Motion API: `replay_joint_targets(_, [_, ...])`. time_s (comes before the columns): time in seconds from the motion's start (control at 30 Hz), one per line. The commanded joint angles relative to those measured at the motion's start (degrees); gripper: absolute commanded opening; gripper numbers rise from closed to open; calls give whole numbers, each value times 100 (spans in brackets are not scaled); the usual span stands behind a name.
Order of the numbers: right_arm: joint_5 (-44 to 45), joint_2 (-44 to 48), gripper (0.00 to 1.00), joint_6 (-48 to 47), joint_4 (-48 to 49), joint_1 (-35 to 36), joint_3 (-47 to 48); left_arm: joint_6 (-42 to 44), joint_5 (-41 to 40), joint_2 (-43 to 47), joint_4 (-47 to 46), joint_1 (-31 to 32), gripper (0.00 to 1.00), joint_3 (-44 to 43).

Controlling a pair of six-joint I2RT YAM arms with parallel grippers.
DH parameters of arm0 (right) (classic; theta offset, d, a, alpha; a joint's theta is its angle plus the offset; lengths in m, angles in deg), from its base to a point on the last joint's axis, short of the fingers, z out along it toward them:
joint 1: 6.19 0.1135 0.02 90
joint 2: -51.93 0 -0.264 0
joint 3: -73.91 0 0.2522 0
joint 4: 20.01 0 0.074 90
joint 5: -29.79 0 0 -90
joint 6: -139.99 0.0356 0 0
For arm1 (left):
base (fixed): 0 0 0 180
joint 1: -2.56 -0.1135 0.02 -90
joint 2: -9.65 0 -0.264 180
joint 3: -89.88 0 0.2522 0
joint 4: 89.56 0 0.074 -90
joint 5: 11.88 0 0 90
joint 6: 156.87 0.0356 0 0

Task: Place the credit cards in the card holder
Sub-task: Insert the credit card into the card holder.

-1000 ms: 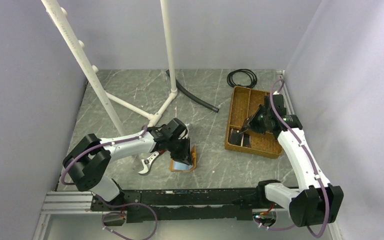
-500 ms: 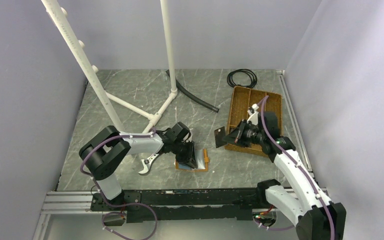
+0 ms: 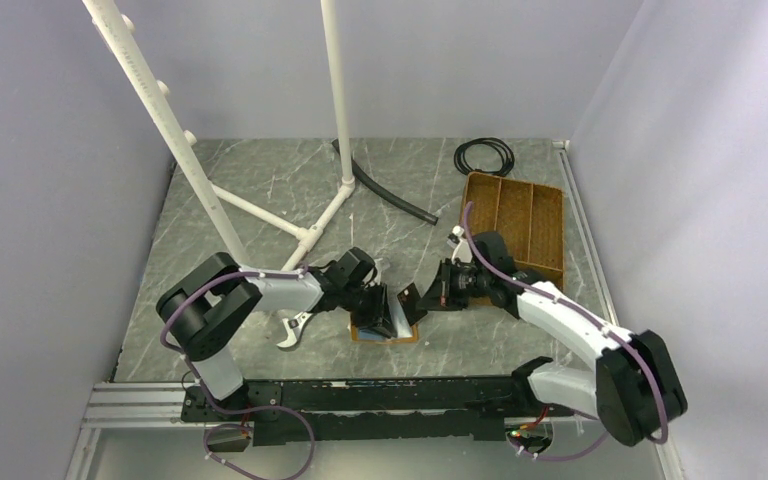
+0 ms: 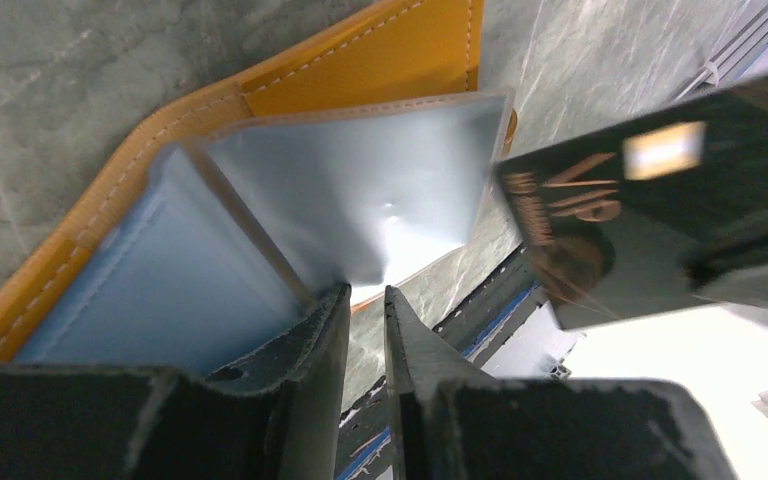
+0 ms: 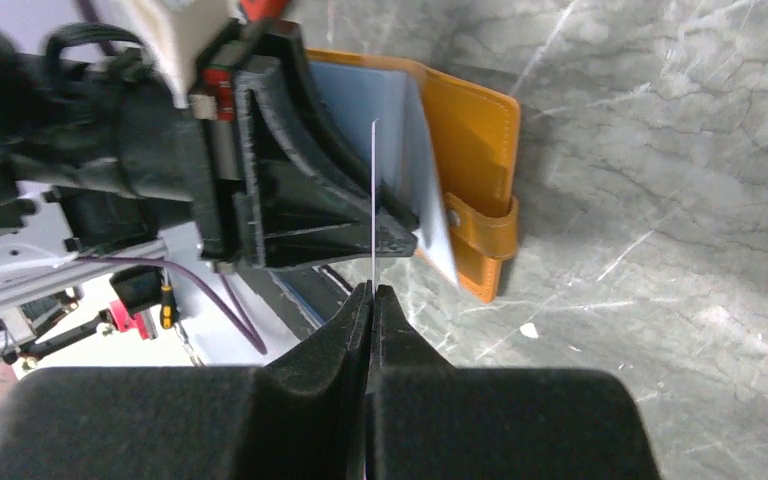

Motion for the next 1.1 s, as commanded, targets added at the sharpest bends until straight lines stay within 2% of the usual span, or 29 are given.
replay_joint_targets(0.0, [183,-514,0,-186,693,204,-76,3,-113,148,55,22,25,105])
replay_joint_targets(0.1, [421,-776,0,-327,731,248,-123,78,-111,335,296,21,26,43])
replay_joint_targets(0.3, [447,-989,0,-524,835,491,-82,125,-668,1494,1123,-40,39,133])
replay_joint_targets(0.4, [442,-1157,0,-582,893,662,-7,60,-1105,1837,1330,-177,34,408])
replay_joint_targets(0.63, [124,-1347,0,-306,1340,812,-23,150,-1005,1218,1320,-327,13,561])
replay_joint_targets(0.8, [-36,-1468,0,-189,1632,812,-143,178,-1363,1181,1640,-329,10,498])
replay_joint_targets(1.07, [-253,-1691,0,-36,1973,813,-244,149,-1310,1094,1627,-329,8,494])
